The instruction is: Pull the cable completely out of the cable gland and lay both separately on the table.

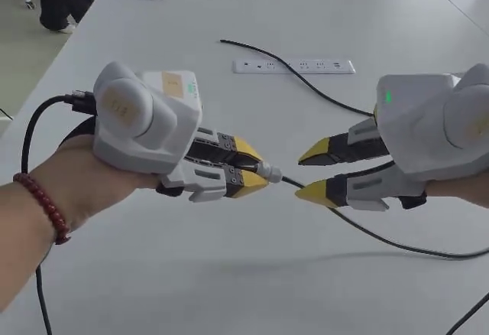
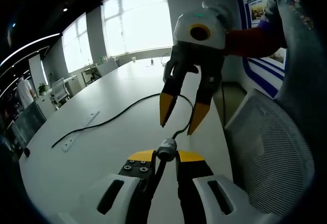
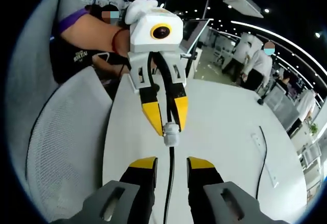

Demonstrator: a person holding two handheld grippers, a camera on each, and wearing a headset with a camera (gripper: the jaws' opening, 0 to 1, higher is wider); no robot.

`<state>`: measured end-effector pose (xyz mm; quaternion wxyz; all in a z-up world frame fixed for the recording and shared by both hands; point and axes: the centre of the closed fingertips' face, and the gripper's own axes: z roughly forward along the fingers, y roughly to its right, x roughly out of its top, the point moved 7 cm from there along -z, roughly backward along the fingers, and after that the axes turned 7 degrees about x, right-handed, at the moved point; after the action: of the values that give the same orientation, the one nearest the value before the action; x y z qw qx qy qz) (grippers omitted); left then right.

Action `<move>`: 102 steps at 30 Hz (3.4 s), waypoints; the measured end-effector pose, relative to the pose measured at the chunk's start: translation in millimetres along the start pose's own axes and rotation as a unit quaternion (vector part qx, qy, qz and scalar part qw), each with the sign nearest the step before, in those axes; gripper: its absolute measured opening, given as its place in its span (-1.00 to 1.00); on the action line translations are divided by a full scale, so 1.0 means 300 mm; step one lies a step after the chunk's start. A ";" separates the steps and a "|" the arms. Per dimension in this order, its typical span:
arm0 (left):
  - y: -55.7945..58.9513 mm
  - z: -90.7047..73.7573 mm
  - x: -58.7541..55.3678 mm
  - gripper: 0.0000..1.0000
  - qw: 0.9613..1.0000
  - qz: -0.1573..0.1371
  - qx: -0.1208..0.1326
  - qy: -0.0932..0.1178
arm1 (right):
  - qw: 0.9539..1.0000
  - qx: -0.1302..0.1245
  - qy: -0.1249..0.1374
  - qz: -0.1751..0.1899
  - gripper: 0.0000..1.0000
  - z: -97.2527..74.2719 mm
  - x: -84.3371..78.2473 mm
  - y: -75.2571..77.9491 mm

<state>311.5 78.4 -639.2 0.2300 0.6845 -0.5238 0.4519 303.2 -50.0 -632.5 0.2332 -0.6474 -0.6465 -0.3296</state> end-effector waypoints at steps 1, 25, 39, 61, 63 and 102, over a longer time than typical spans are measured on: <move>0.001 0.000 0.001 -0.67 1.000 -0.001 0.000 0.001 | 1.000 0.003 -0.001 0.000 -0.61 0.001 0.000 0.000; 0.018 0.006 0.014 -0.67 1.000 0.002 -0.008 0.008 | 1.000 0.012 -0.011 -0.012 -0.91 0.033 0.008 0.001; 0.022 0.009 0.015 -0.67 1.000 0.000 -0.009 0.009 | 1.000 0.018 -0.011 -0.016 -1.00 0.029 0.006 -0.001; -0.013 -0.038 -0.001 -0.67 1.000 -0.007 0.011 0.013 | 0.998 0.005 -0.055 0.009 -1.00 -0.005 -0.112 0.029; -0.016 -0.044 -0.002 -0.67 1.000 -0.009 0.013 0.014 | 0.998 0.002 -0.060 0.011 -1.00 -0.008 -0.125 0.031; -0.065 -0.085 -0.024 -0.67 0.999 -0.022 0.047 0.011 | 0.990 -0.049 -0.094 0.090 -1.00 -0.071 -0.294 0.139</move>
<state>319.7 108.9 -629.9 0.2138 0.7007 -0.4843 0.4784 346.4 -128.2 -677.4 0.1688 -0.7418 -0.5874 -0.2762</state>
